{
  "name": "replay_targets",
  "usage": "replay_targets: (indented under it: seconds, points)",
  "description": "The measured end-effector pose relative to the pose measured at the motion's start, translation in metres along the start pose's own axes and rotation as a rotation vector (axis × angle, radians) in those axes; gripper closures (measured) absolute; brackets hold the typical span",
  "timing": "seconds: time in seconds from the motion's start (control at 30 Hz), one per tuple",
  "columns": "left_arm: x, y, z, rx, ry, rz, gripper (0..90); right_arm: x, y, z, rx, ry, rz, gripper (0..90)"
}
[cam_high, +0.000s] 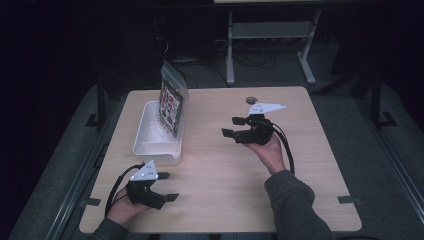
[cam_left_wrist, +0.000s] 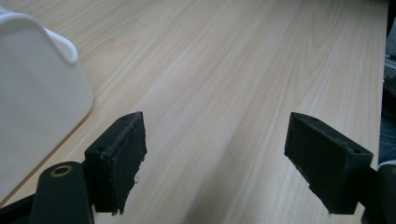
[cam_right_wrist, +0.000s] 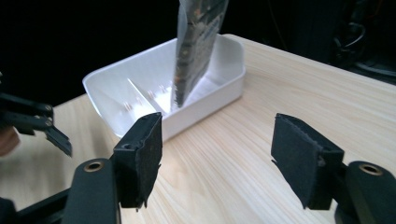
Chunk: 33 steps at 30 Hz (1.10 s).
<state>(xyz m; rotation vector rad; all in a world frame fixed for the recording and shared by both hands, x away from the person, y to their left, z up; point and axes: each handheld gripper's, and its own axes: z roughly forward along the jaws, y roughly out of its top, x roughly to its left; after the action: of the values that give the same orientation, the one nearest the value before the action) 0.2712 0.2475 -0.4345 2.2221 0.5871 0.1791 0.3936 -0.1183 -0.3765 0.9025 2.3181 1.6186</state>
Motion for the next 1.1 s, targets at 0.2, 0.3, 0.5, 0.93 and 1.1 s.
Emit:
replay_targets:
  seconds: [0.2, 0.3, 0.5, 0.93, 1.1]
  points:
    - [-0.001, 0.001, 0.002, -0.002, -0.001, -0.004, 19.9, -0.002, -0.005, -0.012, 0.036, 0.004, 0.002, 32.7]
    - [-0.001, 0.001, 0.003, 0.002, -0.002, 0.002, 19.6, -0.002, -0.010, -0.024, 0.021, -0.018, -0.017, 33.4]
    - [-0.002, 0.002, 0.005, 0.008, -0.001, 0.004, 19.6, -0.007, -0.021, -0.039, 0.042, -0.015, 0.016, 33.7]
    - [-0.003, 0.003, 0.006, 0.010, 0.003, 0.009, 19.6, -0.017, -0.043, -0.077, 0.053, -0.021, 0.073, 28.2]
    - [-0.003, 0.003, 0.006, 0.008, 0.003, 0.012, 19.6, -0.019, -0.048, -0.086, 0.069, -0.019, 0.095, 27.3]
